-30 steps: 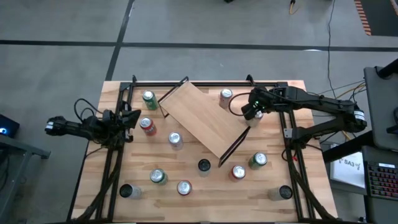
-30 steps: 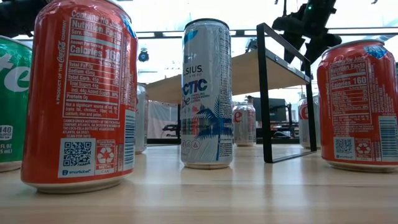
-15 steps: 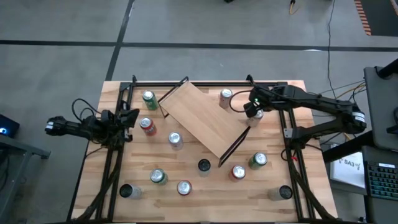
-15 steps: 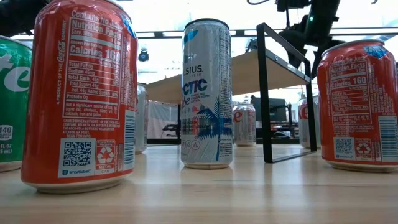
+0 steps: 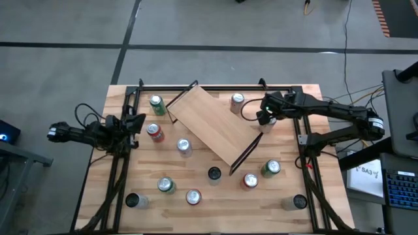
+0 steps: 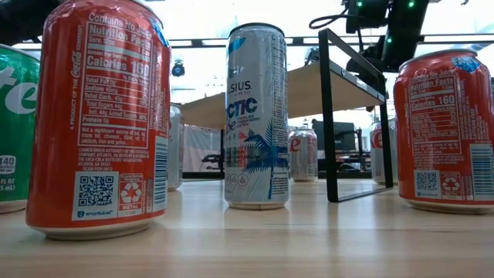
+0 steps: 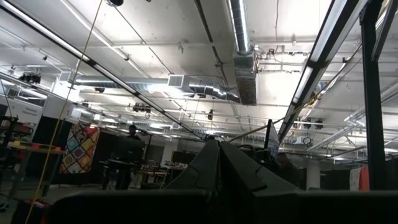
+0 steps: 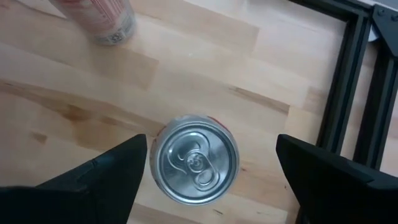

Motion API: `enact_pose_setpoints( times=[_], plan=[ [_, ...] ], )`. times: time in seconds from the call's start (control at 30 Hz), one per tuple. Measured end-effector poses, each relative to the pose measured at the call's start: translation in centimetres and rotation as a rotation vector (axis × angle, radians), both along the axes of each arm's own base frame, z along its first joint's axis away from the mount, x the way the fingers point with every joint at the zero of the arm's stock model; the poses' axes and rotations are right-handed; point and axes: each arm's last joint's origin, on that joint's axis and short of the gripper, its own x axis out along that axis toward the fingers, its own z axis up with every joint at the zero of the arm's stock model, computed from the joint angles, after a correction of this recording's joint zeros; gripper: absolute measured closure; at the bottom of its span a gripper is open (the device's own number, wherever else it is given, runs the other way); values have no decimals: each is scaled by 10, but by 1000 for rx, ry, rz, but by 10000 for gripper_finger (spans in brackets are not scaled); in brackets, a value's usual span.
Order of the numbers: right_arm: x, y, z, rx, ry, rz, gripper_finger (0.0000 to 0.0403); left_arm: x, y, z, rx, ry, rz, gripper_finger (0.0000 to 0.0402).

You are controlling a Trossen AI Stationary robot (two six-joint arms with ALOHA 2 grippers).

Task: Place canned beverage on shelf
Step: Put the middle right silver soda can on the shelf

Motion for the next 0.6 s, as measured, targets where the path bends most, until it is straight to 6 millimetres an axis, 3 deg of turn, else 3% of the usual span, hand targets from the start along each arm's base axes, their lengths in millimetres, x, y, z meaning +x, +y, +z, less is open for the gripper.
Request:
enact_pose_setpoints(
  times=[0.6],
  plan=[
    [0,0,-2,4,-4,-17,55,0,0,0,0,-3,0,401]
  ],
)
